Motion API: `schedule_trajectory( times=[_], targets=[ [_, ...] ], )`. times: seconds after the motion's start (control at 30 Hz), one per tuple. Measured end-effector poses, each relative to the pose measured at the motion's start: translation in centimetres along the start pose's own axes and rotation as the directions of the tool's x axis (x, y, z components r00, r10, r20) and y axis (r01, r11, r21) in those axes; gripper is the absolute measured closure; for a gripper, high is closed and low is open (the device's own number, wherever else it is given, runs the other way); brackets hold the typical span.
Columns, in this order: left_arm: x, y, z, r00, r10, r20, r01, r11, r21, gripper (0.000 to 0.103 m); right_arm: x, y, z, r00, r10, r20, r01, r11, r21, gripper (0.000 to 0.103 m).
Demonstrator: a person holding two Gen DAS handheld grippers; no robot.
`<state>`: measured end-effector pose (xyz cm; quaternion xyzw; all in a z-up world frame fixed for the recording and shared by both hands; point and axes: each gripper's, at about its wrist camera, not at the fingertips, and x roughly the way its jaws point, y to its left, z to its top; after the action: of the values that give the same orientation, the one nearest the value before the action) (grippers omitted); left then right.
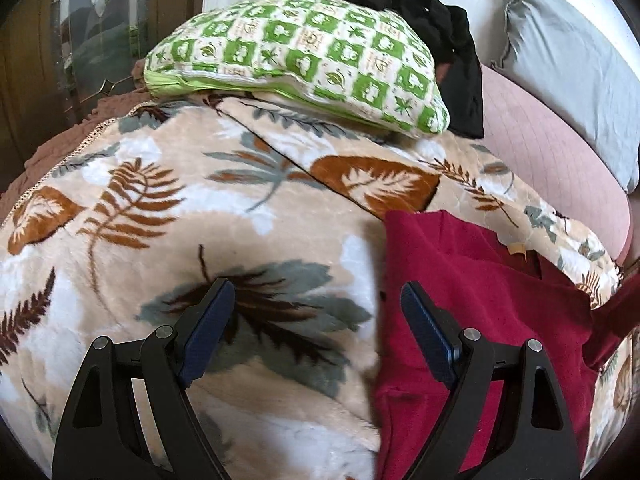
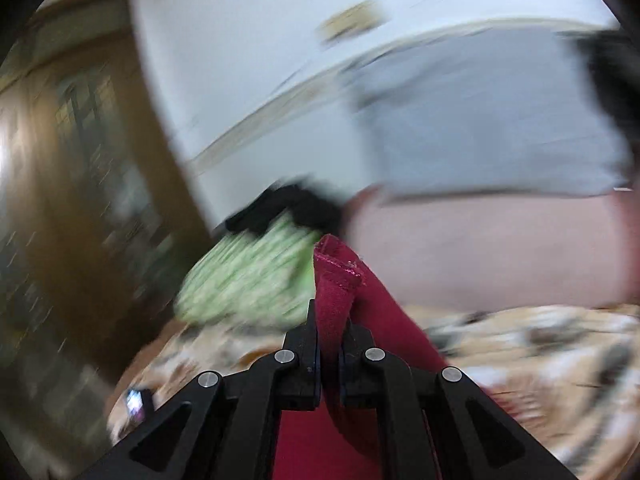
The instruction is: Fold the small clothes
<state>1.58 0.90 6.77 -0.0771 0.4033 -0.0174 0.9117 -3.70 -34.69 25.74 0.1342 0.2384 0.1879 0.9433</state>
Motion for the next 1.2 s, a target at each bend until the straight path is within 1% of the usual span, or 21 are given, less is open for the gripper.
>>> schedule_trajectory(
  times=[0.1, 0.17, 0.23, 0.27, 0.33, 0.43, 0.5, 0.53, 0.6, 0.63, 0.77, 0.8, 0.83, 0.87, 0.9, 0.93, 1.0, 1.03, 1.1, 1.17, 1.2],
  targets=[
    [0.0, 0.6, 0.2, 1.000, -0.016, 0.001, 0.016, 1.000, -0.019, 0.017, 8.6, 4.8, -4.7, 0.987, 0.078, -0.141, -0.085, 0.995, -0.046, 0.098],
    [0.1, 1.1, 0.2, 1.000, -0.023, 0.004, 0.023, 0.999, -0.042, 0.017, 14.3, 6.9, -9.2, 0.958, 0.085, -0.272, -0.105, 0.993, -0.059, 0.096],
    [0.5, 1.1, 0.1, 0.999, -0.033, -0.009, 0.032, 0.998, -0.054, 0.017, 18.4, 7.5, -13.6, 0.914, 0.046, -0.404, -0.073, 0.996, -0.052, 0.070],
    [0.7, 1.0, 0.1, 0.999, -0.048, -0.023, 0.046, 0.997, -0.056, 0.017, 19.1, 7.1, -15.0, 0.900, 0.053, -0.432, -0.072, 0.997, -0.029, 0.056],
    [0.9, 0.5, -0.1, 0.998, -0.062, -0.028, 0.061, 0.997, -0.048, 0.017, 18.2, 5.4, -16.8, 0.898, 0.091, -0.430, -0.080, 0.996, 0.044, 0.056],
    [0.8, -0.7, -0.3, 0.997, -0.075, -0.020, 0.074, 0.997, -0.022, 0.017, 13.1, 1.6, -18.2, 0.922, 0.097, -0.375, -0.048, 0.989, 0.139, 0.056],
    [0.6, -1.7, -0.5, 0.996, -0.094, -0.011, 0.094, 0.996, 0.002, 0.017, 9.3, -0.6, -18.2, 0.938, -0.010, -0.347, 0.052, 0.992, 0.114, 0.056],
    [0.5, -2.2, -0.6, 0.995, -0.096, -0.008, 0.096, 0.995, 0.017, 0.017, 6.5, -2.5, -17.9, 0.943, -0.108, -0.314, 0.143, 0.985, 0.092, 0.056],
    [0.6, -3.5, -0.9, 0.995, -0.099, -0.003, 0.099, 0.994, 0.055, 0.017, 3.2, -5.6, -17.4, 0.939, -0.224, -0.261, 0.253, 0.964, 0.084, 0.056],
    [0.9, -4.0, -1.0, 0.995, -0.100, -0.006, 0.100, 0.992, 0.070, 0.017, 2.4, -6.6, -17.0, 0.935, -0.246, -0.255, 0.276, 0.957, 0.087, 0.056],
    [2.2, -6.3, -2.2, 0.994, -0.101, -0.041, 0.105, 0.984, 0.141, 0.017, 2.3, -10.0, -17.1, 0.896, -0.318, -0.311, 0.354, 0.933, 0.068, 0.057],
    [2.6, -6.7, -2.6, 0.995, -0.085, -0.055, 0.093, 0.983, 0.161, 0.017, 2.9, -10.4, -17.7, 0.890, -0.304, -0.340, 0.348, 0.934, 0.077, 0.069],
    [3.1, -7.1, -3.1, 0.995, -0.064, -0.071, 0.077, 0.980, 0.183, 0.017, 3.7, -10.7, -18.7, 0.879, -0.276, -0.389, 0.333, 0.939, 0.087, 0.076],
    [3.5, -7.5, -3.4, 0.996, -0.040, -0.085, 0.057, 0.977, 0.204, 0.017, 4.2, -10.5, -19.9, 0.858, -0.268, -0.438, 0.327, 0.943, 0.063, 0.078],
    [3.9, -7.7, -3.7, 0.995, -0.020, -0.095, 0.040, 0.975, 0.217, 0.017, 4.4, -10.0, -21.2, 0.823, -0.293, -0.487, 0.333, 0.943, -0.004, 0.080],
    [4.0, -7.7, -3.8, 0.995, -0.017, -0.099, 0.038, 0.975, 0.220, 0.017, 4.5, -9.5, -22.8, 0.775, -0.336, -0.535, 0.337, 0.936, -0.099, 0.080],
    [4.0, -7.3, -3.6, 0.994, -0.031, -0.107, 0.052, 0.979, 0.198, 0.017, 3.3, -8.8, -23.7, 0.764, -0.361, -0.535, 0.324, 0.931, -0.166, 0.081],
    [3.9, -7.0, -3.6, 0.993, -0.041, -0.113, 0.061, 0.982, 0.181, 0.017, 2.9, -8.9, -23.6, 0.748, -0.370, -0.552, 0.332, 0.927, -0.172, 0.081],
    [3.6, -6.1, -3.2, 0.992, -0.059, -0.112, 0.074, 0.988, 0.132, 0.017, 1.7, -8.8, -22.8, 0.760, -0.378, -0.529, 0.345, 0.924, -0.166, 0.081],
    [3.0, -5.2, -2.6, 0.994, -0.066, -0.088, 0.074, 0.993, 0.093, 0.017, 0.5, -8.9, -21.1, 0.800, -0.393, -0.454, 0.373, 0.918, -0.137, 0.081],
    [2.7, -4.9, -2.4, 0.995, -0.067, -0.074, 0.073, 0.994, 0.082, 0.017, 0.2, -9.3, -19.9, 0.827, -0.386, -0.409, 0.382, 0.919, -0.094, 0.074]
  ],
)
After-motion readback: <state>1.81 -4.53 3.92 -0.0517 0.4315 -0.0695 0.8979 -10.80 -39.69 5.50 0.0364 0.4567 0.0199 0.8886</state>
